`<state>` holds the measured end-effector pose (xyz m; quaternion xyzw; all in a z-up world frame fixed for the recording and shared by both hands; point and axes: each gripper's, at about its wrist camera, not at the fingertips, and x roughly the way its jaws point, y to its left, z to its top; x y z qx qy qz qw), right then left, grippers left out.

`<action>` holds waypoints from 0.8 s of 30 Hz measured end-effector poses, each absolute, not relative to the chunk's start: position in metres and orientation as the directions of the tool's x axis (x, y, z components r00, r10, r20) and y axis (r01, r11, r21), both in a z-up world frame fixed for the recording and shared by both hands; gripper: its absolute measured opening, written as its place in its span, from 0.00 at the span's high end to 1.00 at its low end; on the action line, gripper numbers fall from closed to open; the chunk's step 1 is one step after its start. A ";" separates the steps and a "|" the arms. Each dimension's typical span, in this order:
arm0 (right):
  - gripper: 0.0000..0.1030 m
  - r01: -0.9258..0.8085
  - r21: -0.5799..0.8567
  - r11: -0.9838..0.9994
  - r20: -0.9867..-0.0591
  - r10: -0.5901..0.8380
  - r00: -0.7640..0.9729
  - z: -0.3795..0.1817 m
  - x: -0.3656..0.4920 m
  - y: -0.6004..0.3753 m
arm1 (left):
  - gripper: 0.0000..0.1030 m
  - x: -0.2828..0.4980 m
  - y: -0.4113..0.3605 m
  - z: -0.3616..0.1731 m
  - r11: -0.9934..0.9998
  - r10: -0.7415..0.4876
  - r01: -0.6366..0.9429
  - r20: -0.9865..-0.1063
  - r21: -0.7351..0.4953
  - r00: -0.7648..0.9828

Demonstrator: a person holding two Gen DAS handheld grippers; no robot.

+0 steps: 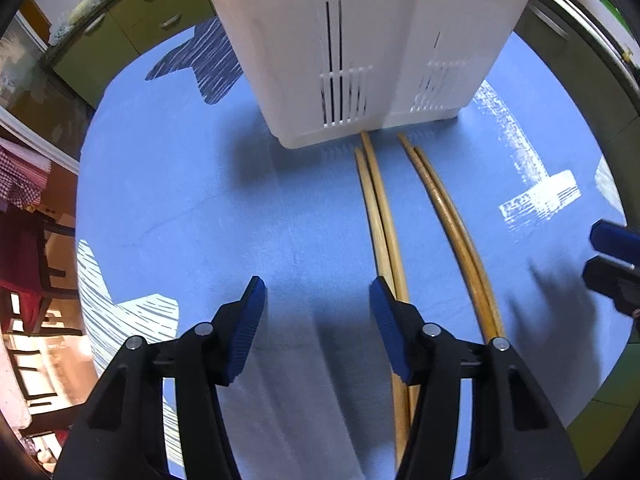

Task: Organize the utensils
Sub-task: 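Reach both tools down to the remaining chopsticks on the cloth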

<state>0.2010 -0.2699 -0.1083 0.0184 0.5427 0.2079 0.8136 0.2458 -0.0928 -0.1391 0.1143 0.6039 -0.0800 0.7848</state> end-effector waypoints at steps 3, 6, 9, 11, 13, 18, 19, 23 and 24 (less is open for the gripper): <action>0.77 -0.322 0.260 0.911 -0.876 0.362 0.318 -0.110 0.201 -0.270 | 0.49 0.248 -0.092 -0.139 0.962 0.006 0.261 -0.966 0.076 0.258; 0.77 -0.322 0.260 0.910 -0.876 0.363 0.317 -0.112 0.201 -0.271 | 0.49 0.249 -0.090 -0.135 0.970 -0.029 0.241 -0.969 0.032 0.245; 0.77 -0.316 0.261 0.912 -0.878 0.361 0.315 -0.113 0.202 -0.272 | 0.49 0.248 -0.090 -0.130 0.970 -0.037 0.242 -0.965 0.028 0.260; 0.77 -0.315 0.264 0.912 -0.877 0.362 0.315 -0.114 0.202 -0.273 | 0.49 0.243 -0.095 -0.128 0.970 -0.039 0.243 -0.966 0.025 0.254; 0.77 -0.316 0.265 0.911 -0.877 0.364 0.315 -0.114 0.202 -0.272 | 0.49 0.243 -0.097 -0.130 0.968 -0.055 0.249 -0.970 0.006 0.238; 0.77 -0.319 0.268 0.909 -0.877 0.367 0.309 -0.115 0.201 -0.272 | 0.60 0.241 -0.104 -0.136 0.963 -0.049 0.268 -0.974 0.012 0.221; 0.77 -0.319 0.269 0.909 -0.877 0.368 0.309 -0.116 0.201 -0.273 | 0.62 0.241 -0.105 -0.136 0.962 -0.047 0.271 -0.974 0.016 0.222; 0.77 -0.317 0.270 0.909 -0.879 0.368 0.305 -0.117 0.202 -0.274 | 0.65 0.240 -0.110 -0.136 0.960 -0.045 0.278 -0.975 0.018 0.217; 0.77 -0.318 0.269 0.909 -0.879 0.366 0.304 -0.117 0.202 -0.273 | 0.65 0.241 -0.111 -0.137 0.961 -0.049 0.275 -0.977 0.011 0.208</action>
